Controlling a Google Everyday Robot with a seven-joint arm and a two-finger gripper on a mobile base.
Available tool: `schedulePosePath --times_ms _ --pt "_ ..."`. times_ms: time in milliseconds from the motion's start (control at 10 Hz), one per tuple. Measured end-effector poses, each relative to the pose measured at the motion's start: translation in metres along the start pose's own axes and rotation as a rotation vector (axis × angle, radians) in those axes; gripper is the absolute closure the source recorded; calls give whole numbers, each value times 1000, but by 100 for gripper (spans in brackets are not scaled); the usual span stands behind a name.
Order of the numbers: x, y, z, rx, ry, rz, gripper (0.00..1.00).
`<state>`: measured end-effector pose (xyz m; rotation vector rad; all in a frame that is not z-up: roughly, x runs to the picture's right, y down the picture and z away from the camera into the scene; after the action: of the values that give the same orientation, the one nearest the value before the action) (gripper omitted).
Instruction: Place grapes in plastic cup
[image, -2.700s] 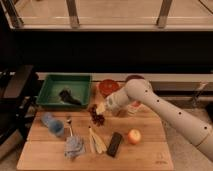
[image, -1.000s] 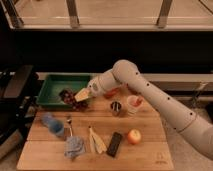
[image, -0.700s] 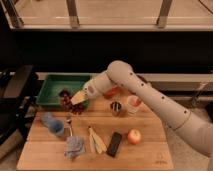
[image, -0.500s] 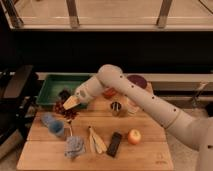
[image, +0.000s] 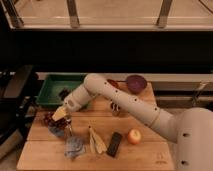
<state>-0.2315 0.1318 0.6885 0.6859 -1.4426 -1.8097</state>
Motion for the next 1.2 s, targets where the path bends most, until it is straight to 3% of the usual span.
schedulePosePath --times_ms 300,700,800,1000,1200 --pt "-4 10 10 23 -2 20 67" --pt "-6 25 10 8 15 43 27" --pt "-6 26 12 5 8 43 21" --pt "-6 25 12 -8 6 39 20" --pt "-7 21 -6 -41 34 31 20"
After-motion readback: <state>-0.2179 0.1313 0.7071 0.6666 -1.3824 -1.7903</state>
